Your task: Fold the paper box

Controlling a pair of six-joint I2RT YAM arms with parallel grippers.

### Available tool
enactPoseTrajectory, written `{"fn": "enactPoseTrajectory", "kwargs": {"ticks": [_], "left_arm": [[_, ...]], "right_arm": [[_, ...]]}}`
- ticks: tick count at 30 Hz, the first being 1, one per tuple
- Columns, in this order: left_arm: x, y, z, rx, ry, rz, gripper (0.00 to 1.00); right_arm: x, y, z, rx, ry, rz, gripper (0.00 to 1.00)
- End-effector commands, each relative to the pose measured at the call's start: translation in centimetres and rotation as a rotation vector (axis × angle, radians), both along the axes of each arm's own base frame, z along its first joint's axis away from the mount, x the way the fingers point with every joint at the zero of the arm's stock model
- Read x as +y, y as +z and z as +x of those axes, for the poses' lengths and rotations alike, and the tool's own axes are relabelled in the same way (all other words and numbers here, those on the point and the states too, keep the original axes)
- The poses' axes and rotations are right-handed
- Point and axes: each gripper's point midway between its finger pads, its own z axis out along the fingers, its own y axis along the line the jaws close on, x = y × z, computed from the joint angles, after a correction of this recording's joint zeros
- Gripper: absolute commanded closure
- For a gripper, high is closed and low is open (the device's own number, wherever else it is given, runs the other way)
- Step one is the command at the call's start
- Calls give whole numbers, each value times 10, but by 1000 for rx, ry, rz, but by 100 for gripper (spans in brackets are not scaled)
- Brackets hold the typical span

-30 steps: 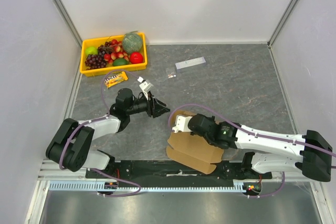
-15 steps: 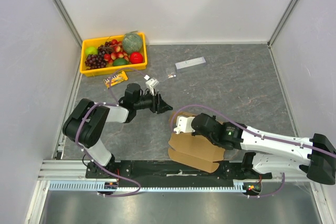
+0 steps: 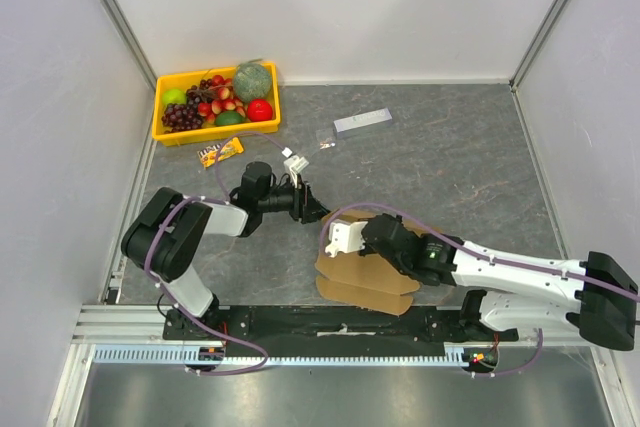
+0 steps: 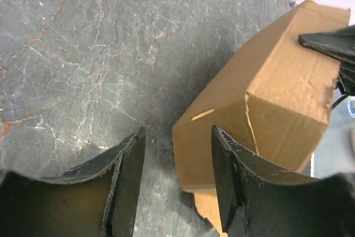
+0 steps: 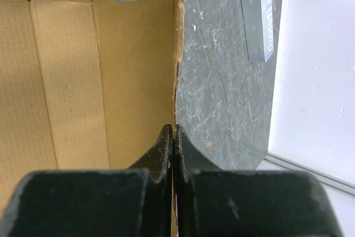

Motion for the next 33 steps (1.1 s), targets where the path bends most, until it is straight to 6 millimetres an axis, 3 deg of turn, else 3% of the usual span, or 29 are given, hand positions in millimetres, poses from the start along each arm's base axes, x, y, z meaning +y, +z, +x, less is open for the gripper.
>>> {"fn": "enactPoseTrajectory", "kwargs": {"ticks": [1,10,19,25,33], "left_arm": [[-1,18,-9,-100,-57,-46,43],[0,16,-14,-99,-70,-51,43],[5,10,-5,-89,-32,-27,43],[18,7,11,-72,35,-16,43],[21,2,21,-51,57,2,42]], "right_arm": [[11,12,14,-28,4,57,100],[5,10,31,-65,7,13,100],[17,14,21,-31,60,109,100],[10,16,15,-15,51,135,100],[-2,0,14,9,19,60,100]]}}
